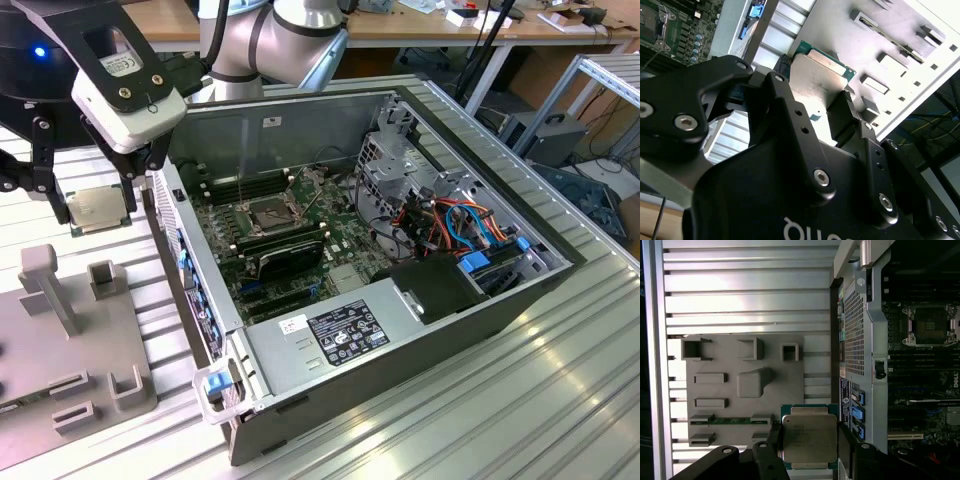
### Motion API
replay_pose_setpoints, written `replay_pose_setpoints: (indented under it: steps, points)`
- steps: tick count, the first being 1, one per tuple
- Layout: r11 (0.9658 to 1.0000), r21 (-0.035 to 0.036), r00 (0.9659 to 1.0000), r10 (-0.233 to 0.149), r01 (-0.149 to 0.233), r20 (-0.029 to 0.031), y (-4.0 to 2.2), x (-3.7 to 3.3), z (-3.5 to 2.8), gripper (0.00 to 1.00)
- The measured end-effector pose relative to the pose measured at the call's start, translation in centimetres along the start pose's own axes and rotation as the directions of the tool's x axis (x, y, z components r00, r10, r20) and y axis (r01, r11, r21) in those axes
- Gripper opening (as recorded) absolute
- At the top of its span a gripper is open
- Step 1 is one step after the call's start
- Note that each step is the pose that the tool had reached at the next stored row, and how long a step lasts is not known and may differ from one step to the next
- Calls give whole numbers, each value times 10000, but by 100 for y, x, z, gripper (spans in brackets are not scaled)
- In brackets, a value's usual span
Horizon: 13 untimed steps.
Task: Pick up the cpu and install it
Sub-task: 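Pick up the cpu and move it towards the insertion slot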
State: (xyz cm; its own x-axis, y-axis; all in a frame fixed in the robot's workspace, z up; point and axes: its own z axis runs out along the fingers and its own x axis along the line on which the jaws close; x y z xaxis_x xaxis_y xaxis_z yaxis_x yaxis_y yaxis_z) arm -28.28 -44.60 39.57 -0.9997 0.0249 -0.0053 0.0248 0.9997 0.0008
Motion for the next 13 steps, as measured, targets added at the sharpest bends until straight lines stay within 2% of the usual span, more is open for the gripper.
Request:
replay_pose_setpoints:
  steps: [4, 13]
  points:
    - [10000, 0, 10000, 0, 0, 0, 1, -23, 0, 54]
    - [10000, 0, 10000, -1, 1, 0, 3, -146, 1, 54]
